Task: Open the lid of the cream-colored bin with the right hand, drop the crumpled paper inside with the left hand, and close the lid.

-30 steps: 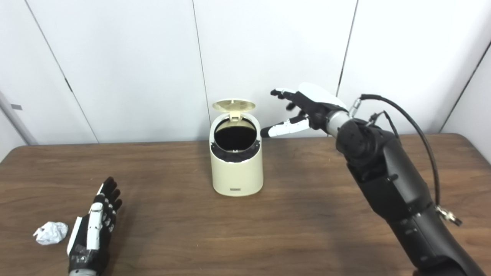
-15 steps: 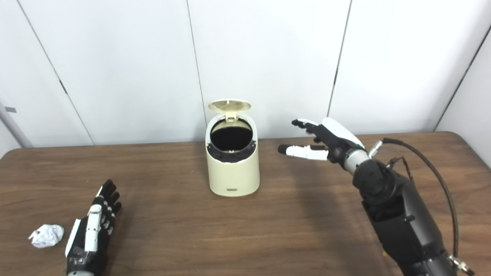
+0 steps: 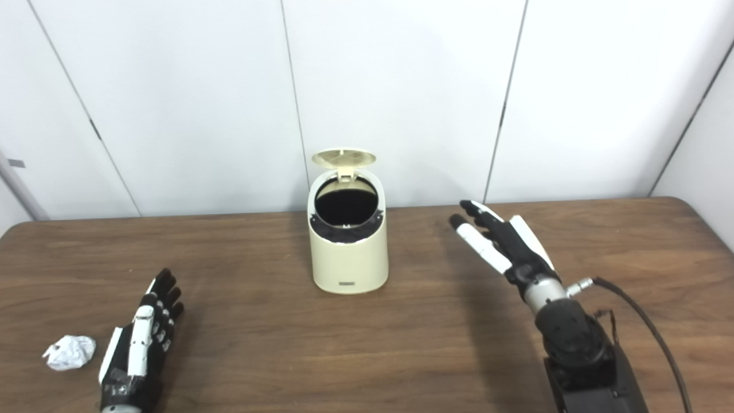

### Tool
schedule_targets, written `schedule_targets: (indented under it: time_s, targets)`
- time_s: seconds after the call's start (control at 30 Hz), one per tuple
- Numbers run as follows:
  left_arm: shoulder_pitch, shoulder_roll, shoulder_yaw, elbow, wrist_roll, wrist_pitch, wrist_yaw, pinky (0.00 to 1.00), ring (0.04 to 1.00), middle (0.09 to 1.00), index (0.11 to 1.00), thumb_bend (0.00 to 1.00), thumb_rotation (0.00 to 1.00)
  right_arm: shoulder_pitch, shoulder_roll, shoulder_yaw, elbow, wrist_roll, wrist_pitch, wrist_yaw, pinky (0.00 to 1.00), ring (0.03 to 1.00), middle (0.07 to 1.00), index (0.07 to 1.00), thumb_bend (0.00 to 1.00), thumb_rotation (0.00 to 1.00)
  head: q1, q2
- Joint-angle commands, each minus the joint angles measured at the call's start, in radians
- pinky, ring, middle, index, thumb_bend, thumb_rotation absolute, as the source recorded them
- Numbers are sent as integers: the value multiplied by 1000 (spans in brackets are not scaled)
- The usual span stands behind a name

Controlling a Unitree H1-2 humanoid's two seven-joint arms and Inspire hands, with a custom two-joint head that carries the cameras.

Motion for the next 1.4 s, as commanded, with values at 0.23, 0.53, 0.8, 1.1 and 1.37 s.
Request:
schedule_targets:
  time_s: [0.23,0.53,0.8,1.1,1.37]
  targets:
    - [15,-9,-3,14,-8,0,-3,1000,1000,1000,1000,393,969,16,40,-47,20,155,-111,-49,995,965,960,925,534,1000,1,15]
    - [16,-6,-1,12,-8,1,-1,1000,1000,1000,1000,417,953,59,67,-90,28,285,-98,-44,1000,999,996,967,533,1000,4,26]
    - [16,-9,-1,8,-9,3,-1,1000,1000,1000,1000,446,934,75,82,-120,87,386,-160,-41,1000,1000,1000,1000,554,1000,13,34]
    - [15,-13,-3,11,-13,-3,-3,1000,1000,1000,999,436,936,88,94,-124,113,410,-256,-62,1000,1000,1000,1000,580,1000,41,38]
    - [18,-25,-16,5,7,-12,4,1000,1000,1000,1000,409,973,85,78,-128,159,416,-317,-60,1000,1000,1000,1000,577,1000,148,46]
